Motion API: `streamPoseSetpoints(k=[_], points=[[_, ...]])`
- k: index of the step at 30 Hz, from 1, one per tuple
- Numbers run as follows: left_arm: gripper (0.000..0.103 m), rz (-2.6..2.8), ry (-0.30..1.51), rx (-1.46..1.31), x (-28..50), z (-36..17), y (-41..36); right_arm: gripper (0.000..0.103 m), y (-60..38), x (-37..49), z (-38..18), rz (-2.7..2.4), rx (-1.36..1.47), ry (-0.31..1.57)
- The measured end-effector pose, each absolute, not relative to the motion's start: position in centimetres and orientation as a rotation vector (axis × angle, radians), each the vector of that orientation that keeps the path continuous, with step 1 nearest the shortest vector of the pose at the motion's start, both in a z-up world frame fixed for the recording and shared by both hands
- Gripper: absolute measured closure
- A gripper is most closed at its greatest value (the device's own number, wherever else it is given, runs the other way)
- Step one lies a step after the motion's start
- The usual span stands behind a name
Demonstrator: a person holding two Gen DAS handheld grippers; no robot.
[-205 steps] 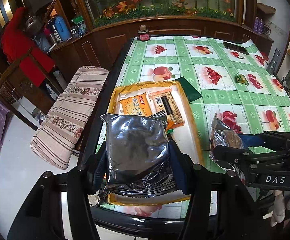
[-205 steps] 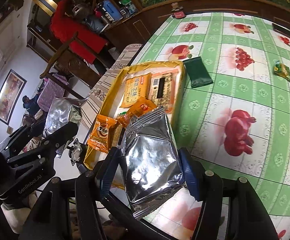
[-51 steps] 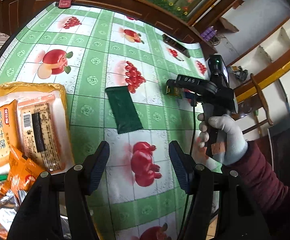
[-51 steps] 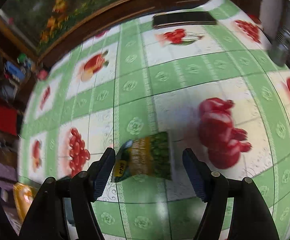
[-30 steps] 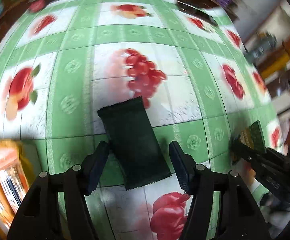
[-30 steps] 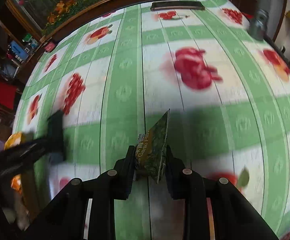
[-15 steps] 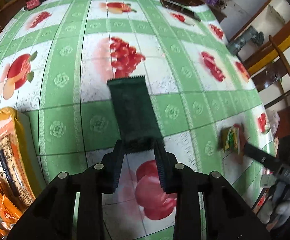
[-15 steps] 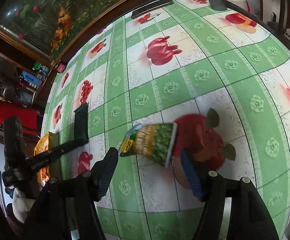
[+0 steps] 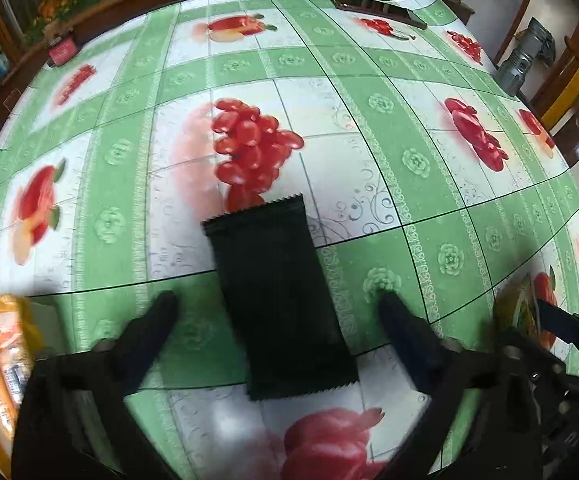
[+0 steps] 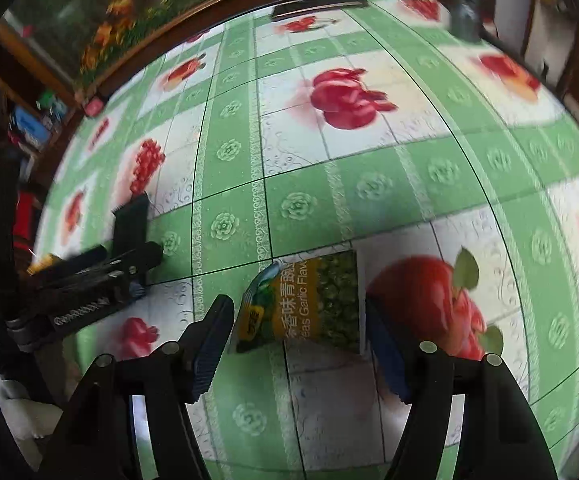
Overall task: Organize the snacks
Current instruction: 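Grasp the dark green pack with the left gripper and lift it, then carry the dark green pack with the left gripper while the right carries the peas packet over the tray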
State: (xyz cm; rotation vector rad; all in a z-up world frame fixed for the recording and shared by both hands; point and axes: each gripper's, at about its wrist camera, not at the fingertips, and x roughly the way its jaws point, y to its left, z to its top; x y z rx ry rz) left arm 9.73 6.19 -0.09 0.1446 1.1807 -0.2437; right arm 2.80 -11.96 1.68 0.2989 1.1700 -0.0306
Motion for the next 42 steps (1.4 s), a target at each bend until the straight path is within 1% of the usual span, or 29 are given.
streamPoseSetpoints(k=[1,2,3,5,6,7,8,10,15,21,32,42], points=[[0.000,-0.250,1.166,0.141,9.8,-0.1,6.4,0.035,-11.7,2.9,1.6,-0.036,0.279,1.166],[0.000,-0.253,1.168,0.136,9.9,-0.2,6.5,0.041,-11.4,3.0,1.6,-0.043,0.259,1.162],[0.002,-0.256,1.175,0.140,10.1,-0.2,6.6,0.043,-11.2,3.1,1.6,-0.045,0.245,1.156],[0.021,-0.267,1.167,0.146,9.9,0.4,6.9,0.046,-11.1,3.1,1.7,-0.040,0.241,1.148],[0.047,-0.277,1.162,0.148,9.8,0.9,7.2,0.047,-11.2,3.0,1.7,-0.035,0.249,1.144],[0.061,-0.282,1.168,0.147,9.8,1.3,7.5,0.050,-11.4,2.8,1.7,-0.027,0.263,1.141],[0.061,-0.295,1.193,0.123,10.0,1.3,7.9,0.053,-11.7,2.7,1.8,-0.013,0.289,1.138],[0.061,-0.292,1.205,0.101,9.9,1.4,9.0,0.055,-12.1,2.5,1.9,0.003,0.318,1.145],[0.061,-0.283,1.218,0.026,8.5,1.7,9.9,0.057,-12.5,1.5,2.0,0.047,0.345,1.160],[0.061,-0.289,1.190,-0.044,5.7,4.0,10.2,0.057,-13.9,-0.6,2.3,0.090,0.402,1.165],[0.061,-0.307,1.084,-0.136,-2.6,9.0,9.0,0.057,-15.2,-4.9,4.8,0.162,0.388,1.152],[0.061,-0.276,1.013,-0.173,-10.4,12.7,8.9,0.057,-13.8,-9.3,7.7,0.280,0.311,1.124]])
